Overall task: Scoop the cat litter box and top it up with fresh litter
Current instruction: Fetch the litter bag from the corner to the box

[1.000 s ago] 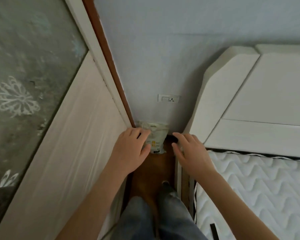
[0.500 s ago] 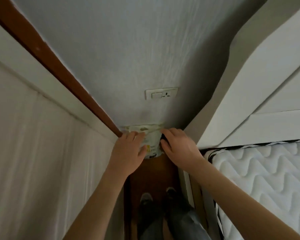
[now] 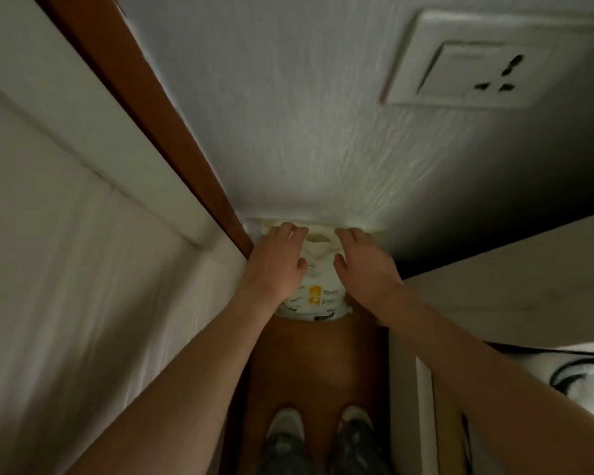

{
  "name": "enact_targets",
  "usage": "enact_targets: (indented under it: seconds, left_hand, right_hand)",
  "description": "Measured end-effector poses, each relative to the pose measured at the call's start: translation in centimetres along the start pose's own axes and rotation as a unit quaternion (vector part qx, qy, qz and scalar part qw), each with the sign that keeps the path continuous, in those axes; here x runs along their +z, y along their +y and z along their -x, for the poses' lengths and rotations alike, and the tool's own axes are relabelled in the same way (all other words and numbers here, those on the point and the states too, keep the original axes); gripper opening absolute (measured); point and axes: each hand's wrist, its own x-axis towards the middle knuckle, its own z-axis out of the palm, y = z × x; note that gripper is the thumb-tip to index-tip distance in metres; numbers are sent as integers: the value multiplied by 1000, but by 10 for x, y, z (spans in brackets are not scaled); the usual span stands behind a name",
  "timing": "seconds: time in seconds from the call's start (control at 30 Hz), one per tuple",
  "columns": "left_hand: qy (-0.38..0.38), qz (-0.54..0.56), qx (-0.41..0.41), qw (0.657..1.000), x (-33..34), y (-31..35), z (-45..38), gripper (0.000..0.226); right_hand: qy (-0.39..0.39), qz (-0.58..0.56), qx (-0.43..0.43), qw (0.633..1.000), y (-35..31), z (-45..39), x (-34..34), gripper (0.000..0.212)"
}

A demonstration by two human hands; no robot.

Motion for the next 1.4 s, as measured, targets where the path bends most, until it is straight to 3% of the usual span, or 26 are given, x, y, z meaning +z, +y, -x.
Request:
enact_targets:
  seconds: [0.27,0.37,0.53,0.67,0.7,0.83,1.07,1.23,1.4]
  left_hand:
    - [12,-58,38,998,61,-19,-45,64]
    - [51,-100,18,994,66,-20,-55,53]
    - [26,-172,-6,985,69,-25,-60,40]
    - [29,-184,2,983,73,-31,-60,25]
    - [34,-186,9,982,73,-30,-58,21]
    - [66,-180,51,980,77,-35,-47,14]
    - [-9,-145,129,981,95,-30,13,20]
    - [23,-149,160,975,98,-25,46,15]
    - [1,-165,145,976,86,-23,68,9]
  right_hand:
    - [17,71,-7,997,29,-50,57,53]
    - [37,69,-4,997,37,-56,65,50]
    - [23,87,4,996,48,-55,73,48]
    - [52,114,-40,991,45,-56,72,23]
    - [55,115,-48,991,45,-56,72,25]
    - [41,109,-83,990,44,-45,72,38]
    - [-28,153,-152,976,50,12,88,33]
    - [10,149,-175,973,51,43,91,24]
    - [0,149,-195,969,42,65,84,20]
